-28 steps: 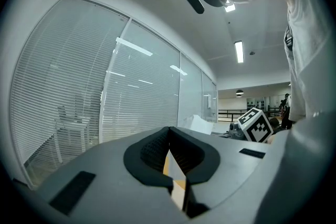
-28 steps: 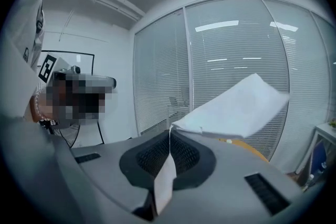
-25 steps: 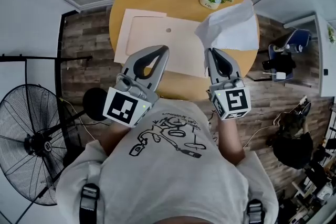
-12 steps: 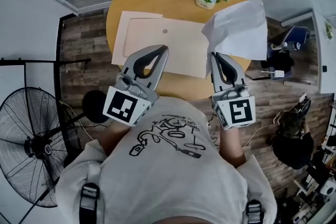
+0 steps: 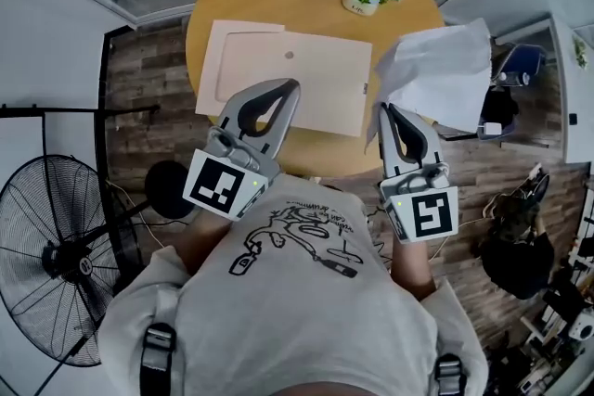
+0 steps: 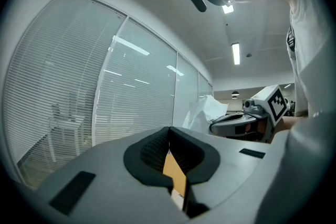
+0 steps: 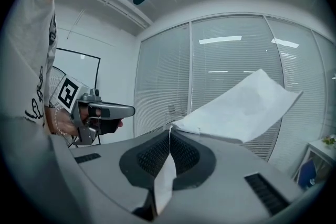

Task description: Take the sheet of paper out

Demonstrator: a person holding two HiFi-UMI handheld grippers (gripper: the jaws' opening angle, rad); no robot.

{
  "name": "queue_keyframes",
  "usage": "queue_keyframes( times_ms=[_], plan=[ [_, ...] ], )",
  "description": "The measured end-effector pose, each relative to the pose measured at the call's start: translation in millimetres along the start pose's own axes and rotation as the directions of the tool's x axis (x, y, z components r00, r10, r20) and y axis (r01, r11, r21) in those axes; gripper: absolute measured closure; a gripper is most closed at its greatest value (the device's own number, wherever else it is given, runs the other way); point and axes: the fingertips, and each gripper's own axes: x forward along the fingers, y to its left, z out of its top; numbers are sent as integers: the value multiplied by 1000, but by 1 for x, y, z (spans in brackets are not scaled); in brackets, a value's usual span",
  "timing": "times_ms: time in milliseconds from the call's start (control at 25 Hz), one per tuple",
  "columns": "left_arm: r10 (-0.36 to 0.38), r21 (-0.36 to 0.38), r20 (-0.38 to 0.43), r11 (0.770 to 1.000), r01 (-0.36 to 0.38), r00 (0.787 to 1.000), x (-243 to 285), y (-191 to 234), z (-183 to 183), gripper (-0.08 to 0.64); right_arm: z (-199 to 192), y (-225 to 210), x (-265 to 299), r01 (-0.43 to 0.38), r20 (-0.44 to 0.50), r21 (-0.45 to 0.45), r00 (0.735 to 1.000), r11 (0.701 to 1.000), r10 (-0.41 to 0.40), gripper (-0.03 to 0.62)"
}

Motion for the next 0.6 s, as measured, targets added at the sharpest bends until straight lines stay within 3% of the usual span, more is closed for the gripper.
queue_keyframes(
  times_ms=[600],
  plan=[
    [-5,5,8,1000,5,1000,-8,-8,0,538,10,12,-15,-5,22,-22,1000,1000,6,584]
  ],
)
